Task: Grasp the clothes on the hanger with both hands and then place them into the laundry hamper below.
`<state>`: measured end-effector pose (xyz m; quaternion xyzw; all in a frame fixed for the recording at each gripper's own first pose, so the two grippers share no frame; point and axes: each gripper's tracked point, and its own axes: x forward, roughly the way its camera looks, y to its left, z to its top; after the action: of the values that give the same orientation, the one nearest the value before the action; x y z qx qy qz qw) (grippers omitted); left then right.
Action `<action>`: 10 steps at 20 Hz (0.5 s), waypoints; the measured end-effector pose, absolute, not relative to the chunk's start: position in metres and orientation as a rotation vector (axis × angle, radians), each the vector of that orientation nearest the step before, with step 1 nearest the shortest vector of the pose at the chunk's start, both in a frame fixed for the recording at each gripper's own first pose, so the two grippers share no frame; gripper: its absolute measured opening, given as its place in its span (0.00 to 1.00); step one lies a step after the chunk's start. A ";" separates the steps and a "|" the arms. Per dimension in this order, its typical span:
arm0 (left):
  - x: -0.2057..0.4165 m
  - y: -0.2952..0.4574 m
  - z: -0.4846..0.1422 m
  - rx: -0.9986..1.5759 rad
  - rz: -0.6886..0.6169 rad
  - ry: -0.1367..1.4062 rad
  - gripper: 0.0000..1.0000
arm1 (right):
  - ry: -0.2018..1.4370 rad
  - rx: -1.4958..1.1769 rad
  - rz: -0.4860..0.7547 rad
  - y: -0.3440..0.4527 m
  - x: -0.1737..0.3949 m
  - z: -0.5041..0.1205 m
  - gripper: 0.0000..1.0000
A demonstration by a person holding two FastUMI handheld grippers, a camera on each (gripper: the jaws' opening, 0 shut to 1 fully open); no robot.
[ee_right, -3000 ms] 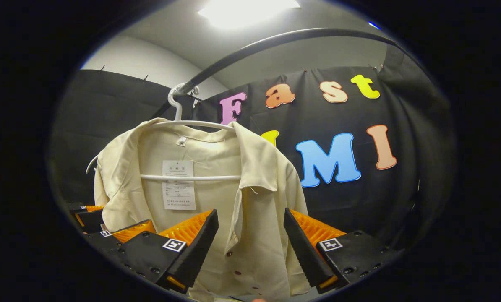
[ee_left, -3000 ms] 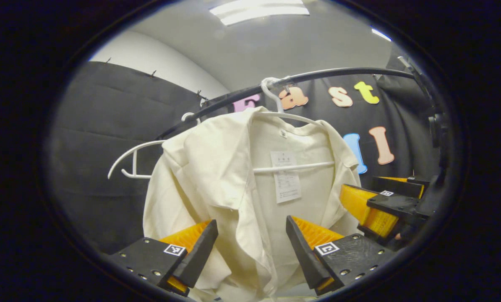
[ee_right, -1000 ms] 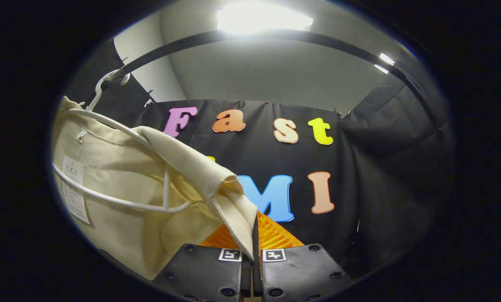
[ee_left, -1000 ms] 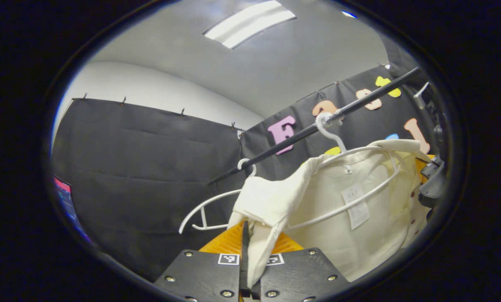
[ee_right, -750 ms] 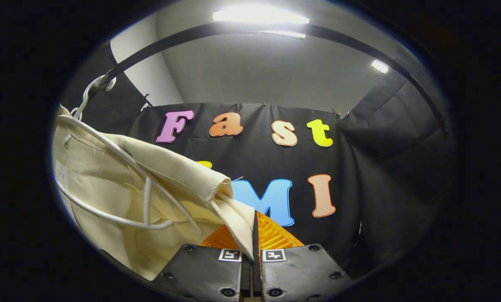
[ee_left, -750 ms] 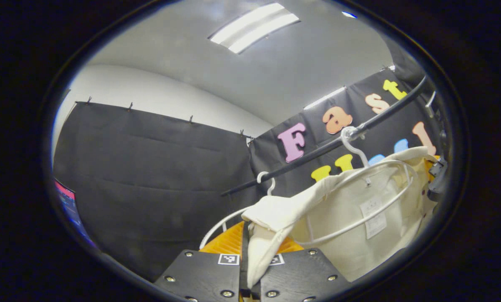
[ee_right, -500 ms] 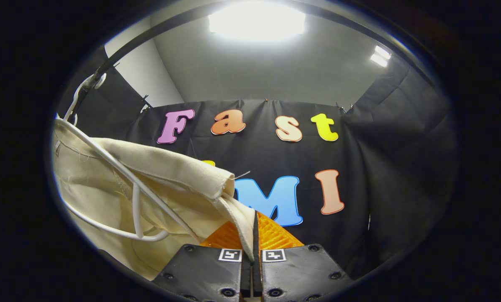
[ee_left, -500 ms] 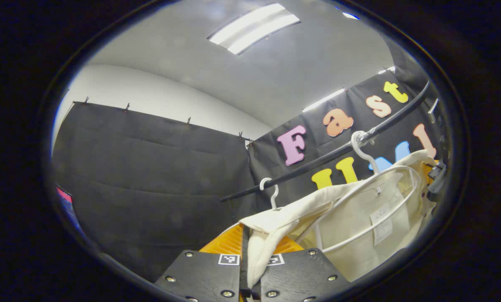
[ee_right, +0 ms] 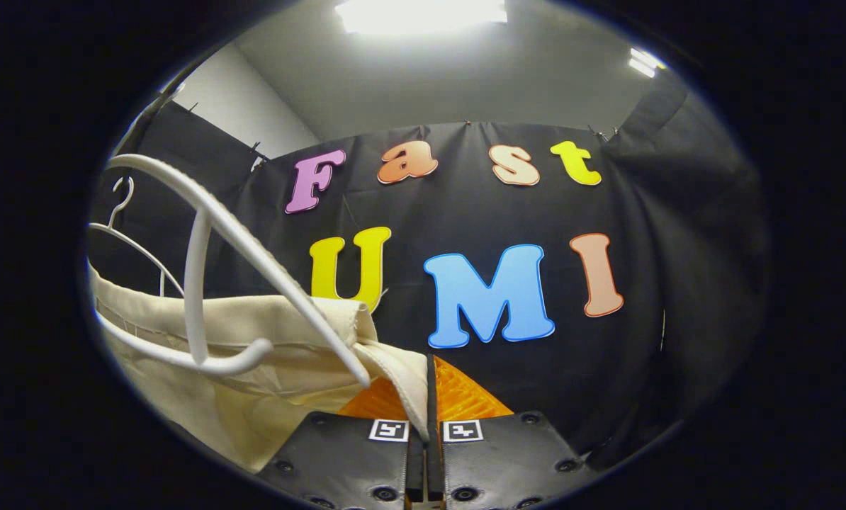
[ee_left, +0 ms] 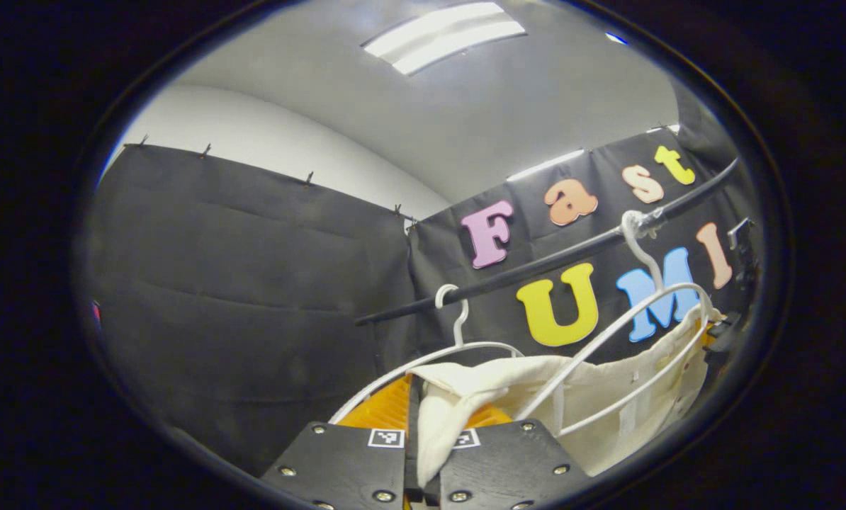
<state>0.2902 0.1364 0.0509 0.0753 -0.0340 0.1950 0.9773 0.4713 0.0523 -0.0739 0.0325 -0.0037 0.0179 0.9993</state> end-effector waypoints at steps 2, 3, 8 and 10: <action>0.288 0.138 0.037 0.160 0.394 -0.048 0.04 | 0.014 0.068 0.044 0.056 0.468 -0.086 0.03; 0.285 0.136 0.031 0.161 0.395 -0.035 0.04 | 0.023 0.069 0.046 0.057 0.465 -0.091 0.04; 0.276 0.144 -0.002 0.148 0.408 0.016 0.04 | 0.052 0.052 0.071 0.066 0.443 -0.110 0.04; 0.265 0.147 -0.016 0.138 0.407 0.031 0.04 | 0.062 0.040 0.083 0.069 0.431 -0.116 0.03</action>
<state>0.2654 0.1472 -0.0160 0.0682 0.0153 0.2020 0.9769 0.4306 0.0693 -0.1160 0.0202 0.0310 0.0416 0.9985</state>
